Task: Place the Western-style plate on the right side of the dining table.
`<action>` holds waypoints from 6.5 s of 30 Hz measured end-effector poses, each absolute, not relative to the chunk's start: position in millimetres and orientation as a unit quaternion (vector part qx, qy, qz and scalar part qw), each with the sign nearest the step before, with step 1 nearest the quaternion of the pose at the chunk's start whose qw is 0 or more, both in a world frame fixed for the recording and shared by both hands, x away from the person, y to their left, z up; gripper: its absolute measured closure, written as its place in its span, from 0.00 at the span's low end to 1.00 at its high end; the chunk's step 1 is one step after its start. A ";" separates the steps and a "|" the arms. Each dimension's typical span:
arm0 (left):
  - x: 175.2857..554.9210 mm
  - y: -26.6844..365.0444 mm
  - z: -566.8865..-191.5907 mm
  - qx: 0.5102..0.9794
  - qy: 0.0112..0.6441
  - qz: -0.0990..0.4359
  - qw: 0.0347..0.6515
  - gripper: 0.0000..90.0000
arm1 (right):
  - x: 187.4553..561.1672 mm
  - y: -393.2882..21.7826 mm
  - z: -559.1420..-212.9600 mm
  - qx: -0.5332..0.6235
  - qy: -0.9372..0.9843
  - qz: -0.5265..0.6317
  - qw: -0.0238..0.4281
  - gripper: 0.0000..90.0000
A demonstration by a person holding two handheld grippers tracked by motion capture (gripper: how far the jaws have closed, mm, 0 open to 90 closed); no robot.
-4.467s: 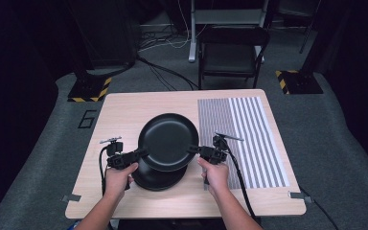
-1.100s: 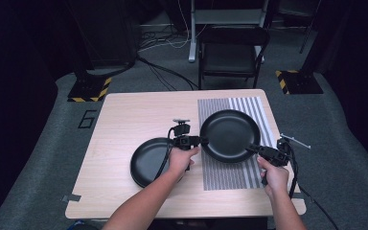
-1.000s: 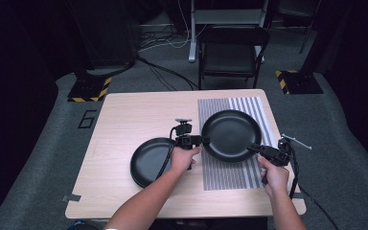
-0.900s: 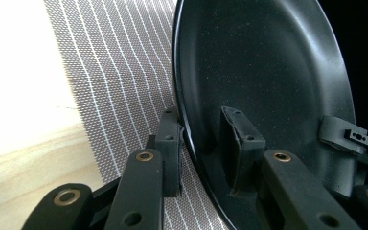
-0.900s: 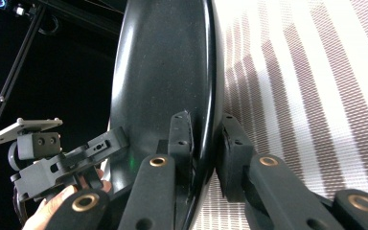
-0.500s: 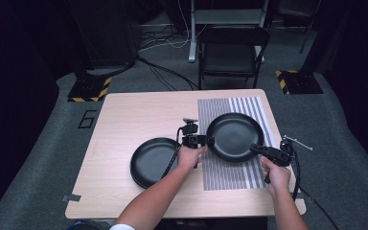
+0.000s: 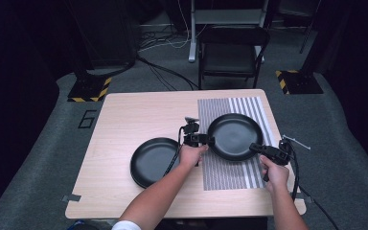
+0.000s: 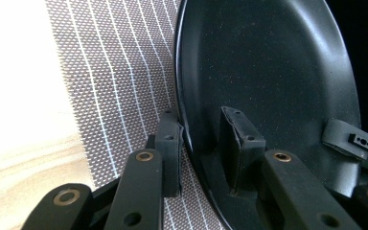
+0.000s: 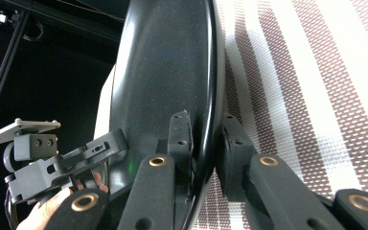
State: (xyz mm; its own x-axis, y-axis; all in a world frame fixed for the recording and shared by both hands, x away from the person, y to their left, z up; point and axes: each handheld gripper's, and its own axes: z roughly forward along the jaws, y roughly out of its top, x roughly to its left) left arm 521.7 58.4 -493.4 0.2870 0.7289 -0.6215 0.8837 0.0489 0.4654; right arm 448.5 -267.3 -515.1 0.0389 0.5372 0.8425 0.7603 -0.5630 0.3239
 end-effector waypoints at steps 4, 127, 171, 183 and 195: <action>525.2 55.4 -497.1 0.680 0.597 -0.097 0.416 0.78 | 451.3 -269.2 -518.5 -0.720 -0.451 -0.515 0.110 0.86; 507.0 129.1 -427.4 0.735 0.517 0.005 0.439 0.60 | 415.5 -258.4 -457.2 -0.685 -0.567 -0.442 -0.114 0.54; 421.8 310.3 -460.5 0.724 0.513 0.100 0.451 0.51 | 363.4 -216.9 -463.0 -0.602 -0.645 -0.447 -0.144 0.41; 399.6 332.8 -486.1 0.731 0.505 0.113 0.445 0.45 | 358.9 -211.7 -476.6 -0.579 -0.667 -0.450 -0.129 0.36; 401.9 339.9 -493.8 0.770 0.467 0.178 0.397 0.42 | 358.5 -199.9 -494.3 -0.544 -0.703 -0.424 -0.173 0.30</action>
